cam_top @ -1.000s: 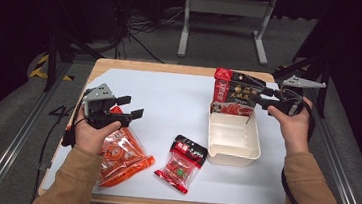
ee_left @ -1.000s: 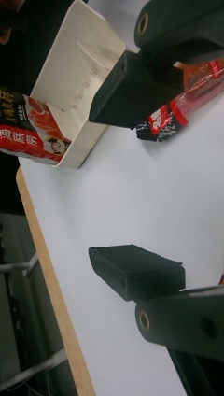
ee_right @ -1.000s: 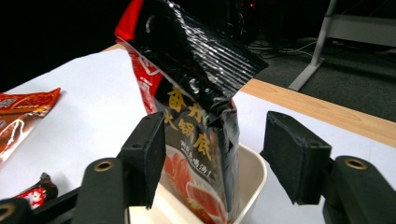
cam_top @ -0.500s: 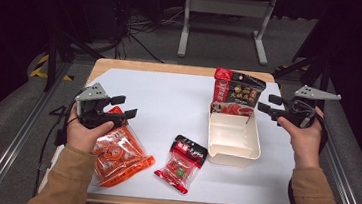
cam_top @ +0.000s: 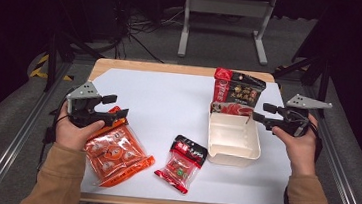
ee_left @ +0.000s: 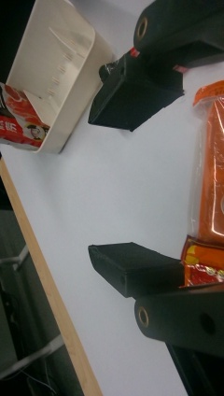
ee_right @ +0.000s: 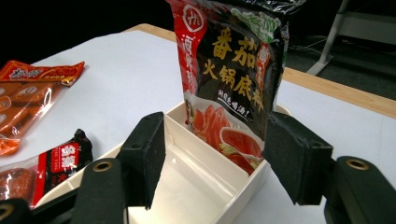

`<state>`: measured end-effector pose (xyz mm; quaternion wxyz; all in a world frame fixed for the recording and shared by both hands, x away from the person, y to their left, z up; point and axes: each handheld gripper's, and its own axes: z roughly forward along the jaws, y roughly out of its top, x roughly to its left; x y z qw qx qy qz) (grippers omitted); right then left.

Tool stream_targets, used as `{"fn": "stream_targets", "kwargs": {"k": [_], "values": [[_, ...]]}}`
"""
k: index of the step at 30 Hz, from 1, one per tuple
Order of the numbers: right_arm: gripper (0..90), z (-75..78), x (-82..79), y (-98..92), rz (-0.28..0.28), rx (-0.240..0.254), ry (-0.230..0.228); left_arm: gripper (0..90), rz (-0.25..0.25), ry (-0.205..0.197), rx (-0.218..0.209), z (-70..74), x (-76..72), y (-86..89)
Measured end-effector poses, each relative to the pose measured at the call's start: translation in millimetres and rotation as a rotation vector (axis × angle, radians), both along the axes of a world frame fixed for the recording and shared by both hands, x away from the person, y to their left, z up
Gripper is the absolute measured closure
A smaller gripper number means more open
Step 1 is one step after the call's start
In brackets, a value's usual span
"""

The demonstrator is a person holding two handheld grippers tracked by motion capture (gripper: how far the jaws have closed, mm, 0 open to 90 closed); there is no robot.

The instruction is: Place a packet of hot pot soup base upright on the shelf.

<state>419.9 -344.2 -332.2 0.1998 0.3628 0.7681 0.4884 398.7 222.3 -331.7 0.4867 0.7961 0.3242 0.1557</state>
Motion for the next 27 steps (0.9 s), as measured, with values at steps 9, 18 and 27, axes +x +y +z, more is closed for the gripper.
{"fn": "stream_targets", "kwargs": {"k": [9, 18, 27], "values": [[38.3, -3.3, 1.2, -3.7, 0.002, 0.013, 0.009, 30.0, 0.06, 0.001, 0.019, -6.4, 0.3, 21.6], [38.3, -6.0, 6.2, -8.2, 0.013, 0.001, 0.027, 30.1, 0.207, -0.019, 0.004, -24.8, 2.4, 63.1], [37.9, -9.3, 5.7, -12.7, 0.0, 0.004, 0.034, 30.0, 0.27, 0.03, -0.004, -45.7, 9.7, 85.5]]}}
